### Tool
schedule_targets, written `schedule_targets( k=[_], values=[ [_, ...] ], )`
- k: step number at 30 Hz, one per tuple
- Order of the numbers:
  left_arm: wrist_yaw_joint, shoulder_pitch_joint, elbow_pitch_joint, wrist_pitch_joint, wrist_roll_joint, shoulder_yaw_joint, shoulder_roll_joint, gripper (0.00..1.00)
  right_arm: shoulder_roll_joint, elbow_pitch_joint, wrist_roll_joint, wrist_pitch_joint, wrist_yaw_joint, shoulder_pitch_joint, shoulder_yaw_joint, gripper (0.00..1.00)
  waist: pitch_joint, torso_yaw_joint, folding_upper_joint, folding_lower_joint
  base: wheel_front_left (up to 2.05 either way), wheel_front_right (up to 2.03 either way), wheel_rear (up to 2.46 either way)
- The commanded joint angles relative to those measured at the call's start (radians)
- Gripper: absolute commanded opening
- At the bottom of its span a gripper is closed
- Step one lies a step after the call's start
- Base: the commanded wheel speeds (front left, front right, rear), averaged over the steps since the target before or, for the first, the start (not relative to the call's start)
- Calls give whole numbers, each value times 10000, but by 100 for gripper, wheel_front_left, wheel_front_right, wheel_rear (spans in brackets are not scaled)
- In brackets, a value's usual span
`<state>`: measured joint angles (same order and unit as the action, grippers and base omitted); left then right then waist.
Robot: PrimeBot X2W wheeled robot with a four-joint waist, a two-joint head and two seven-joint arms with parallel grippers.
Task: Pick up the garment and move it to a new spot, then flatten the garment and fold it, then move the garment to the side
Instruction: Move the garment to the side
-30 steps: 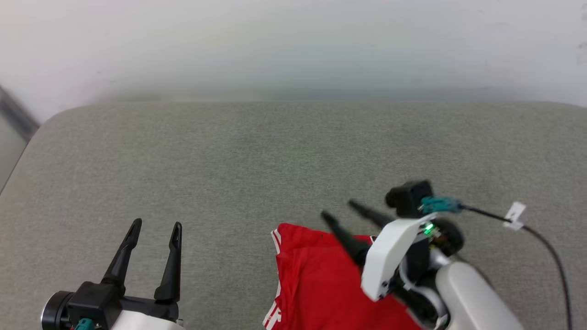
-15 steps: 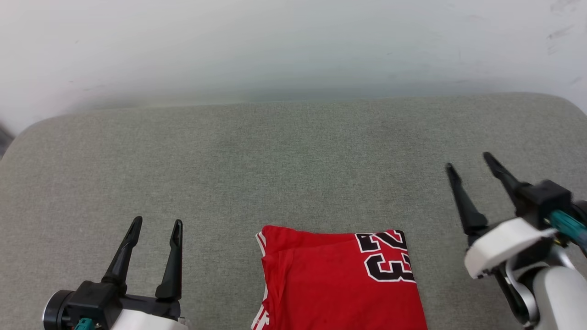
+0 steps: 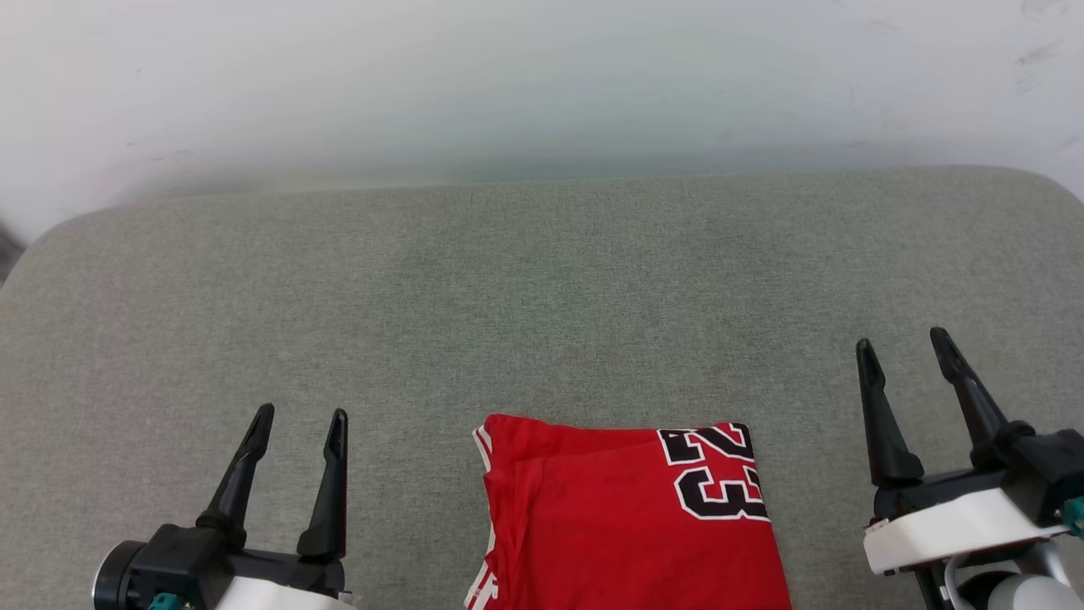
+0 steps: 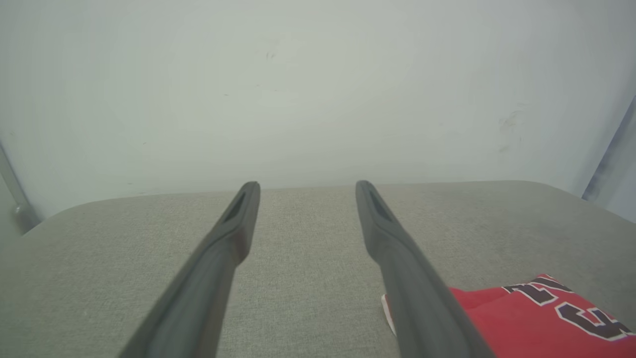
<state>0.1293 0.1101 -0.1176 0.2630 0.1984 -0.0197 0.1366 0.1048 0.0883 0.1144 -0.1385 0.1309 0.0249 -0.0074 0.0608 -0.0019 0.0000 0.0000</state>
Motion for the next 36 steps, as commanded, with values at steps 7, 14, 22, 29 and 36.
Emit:
schedule_targets(
  k=[7, 14, 22, 29, 36],
  values=[
    [13, 97, 7, 21, 49, -89, -81, 100, -274, 108, -97, -186, -3, -318, 5, 100, -65, 74, 0, 0, 0, 0, 0],
    [13, 107, 25, 21, 54, -174, -75, 100, -406, 5, -17, -244, -3, -426, -31, 100, -112, 109, 0, 0, 0, 0, 0],
    [13, 63, 14, 21, 63, -188, -45, 100, -459, 85, 51, 104, -3, -434, -18, 100, -38, 102, 0, 0, 0, 0, 0],
    [13, -157, 41, 21, 91, -248, -50, 100, 356, 366, 792, 3845, -3, -532, 811, 100, 290, 195, 0, 0, 0, 0, 0],
    [13, -385, 145, 21, 121, -410, -50, 100, 439, 676, 1526, 7575, -3, -615, 809, 100, 645, 466, 0, 0, 0, 0, 0]
  ],
)
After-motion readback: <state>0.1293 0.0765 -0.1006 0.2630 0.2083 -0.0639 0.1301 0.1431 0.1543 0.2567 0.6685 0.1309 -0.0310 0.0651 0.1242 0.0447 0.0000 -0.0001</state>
